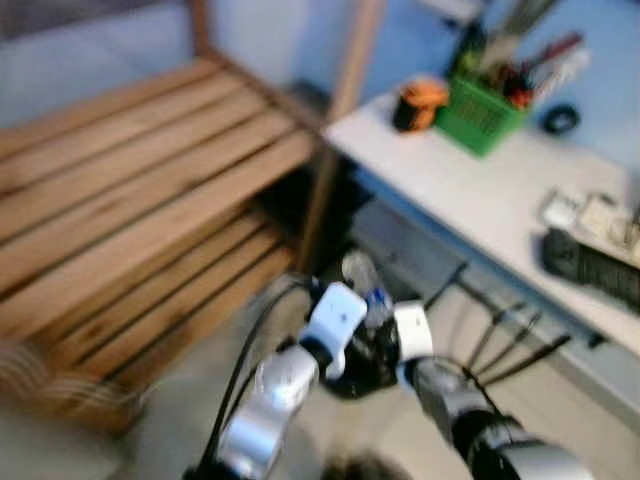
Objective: Clean up the room
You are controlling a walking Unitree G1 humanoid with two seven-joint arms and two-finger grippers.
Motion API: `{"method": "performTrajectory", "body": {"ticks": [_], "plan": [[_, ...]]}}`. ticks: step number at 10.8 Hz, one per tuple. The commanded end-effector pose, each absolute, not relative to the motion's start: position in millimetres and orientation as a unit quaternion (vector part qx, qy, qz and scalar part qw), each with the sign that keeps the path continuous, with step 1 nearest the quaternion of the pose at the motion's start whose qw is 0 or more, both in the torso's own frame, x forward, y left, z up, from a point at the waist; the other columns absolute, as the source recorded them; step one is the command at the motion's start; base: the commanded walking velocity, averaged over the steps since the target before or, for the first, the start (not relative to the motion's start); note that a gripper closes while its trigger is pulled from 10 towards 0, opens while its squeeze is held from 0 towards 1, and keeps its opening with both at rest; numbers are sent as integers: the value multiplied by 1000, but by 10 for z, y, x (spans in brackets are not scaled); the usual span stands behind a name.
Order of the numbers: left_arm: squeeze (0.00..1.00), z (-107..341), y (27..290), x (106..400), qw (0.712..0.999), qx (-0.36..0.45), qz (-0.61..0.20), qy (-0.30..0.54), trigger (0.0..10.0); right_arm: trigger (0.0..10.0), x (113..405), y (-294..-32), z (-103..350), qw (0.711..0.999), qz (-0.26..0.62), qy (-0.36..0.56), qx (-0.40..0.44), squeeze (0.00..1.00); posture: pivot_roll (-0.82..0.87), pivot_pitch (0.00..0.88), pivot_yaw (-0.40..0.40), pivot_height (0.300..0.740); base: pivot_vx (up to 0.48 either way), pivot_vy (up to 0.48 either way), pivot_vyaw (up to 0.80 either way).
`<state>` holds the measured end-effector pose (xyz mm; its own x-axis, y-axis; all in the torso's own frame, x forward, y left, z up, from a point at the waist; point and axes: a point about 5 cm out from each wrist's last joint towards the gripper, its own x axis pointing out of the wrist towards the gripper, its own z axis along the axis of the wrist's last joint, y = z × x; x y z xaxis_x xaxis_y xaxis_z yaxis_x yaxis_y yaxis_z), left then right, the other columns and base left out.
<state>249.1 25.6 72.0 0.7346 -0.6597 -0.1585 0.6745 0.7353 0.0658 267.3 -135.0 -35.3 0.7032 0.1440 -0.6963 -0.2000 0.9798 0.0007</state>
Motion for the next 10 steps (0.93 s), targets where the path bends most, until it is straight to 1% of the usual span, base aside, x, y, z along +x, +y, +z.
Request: {"method": "performTrajectory", "body": {"ticks": [1, 4, 7, 8, 10], "plan": [[0, 726, 35, 2381, 923, 31, -378, 70, 10000, 10000, 2542, -1553, -455, 912, 61, 403, -46, 0, 246, 179, -172, 740, 0, 0, 0], [0, 747, -16, 2288, 917, 28, -391, 73, 10000, 10000, 2595, -1607, -417, 918, 6, 397, -16, 0, 259, 207, -169, 740, 0, 0, 0], [0, 726, 18, 2230, 917, 27, -390, 82, 10000, 10000, 2644, -1628, -382, 918, -39, 395, 15, 0, 260, 224, -163, 740, 0, 0, 0], [0, 722, 15, 2234, 918, 26, -388, 84, 10000, 10000, 2656, -1620, -373, 917, -47, 394, 34, 1000, 260, 220, -171, 740, 0, 0, 0], [0, 733, -12, 2270, 919, 26, -384, 82, 10000, 10000, 2692, -1611, -348, 914, -63, 391, 84, 1000, 265, 204, -189, 740, 0, 0, 0]]}}
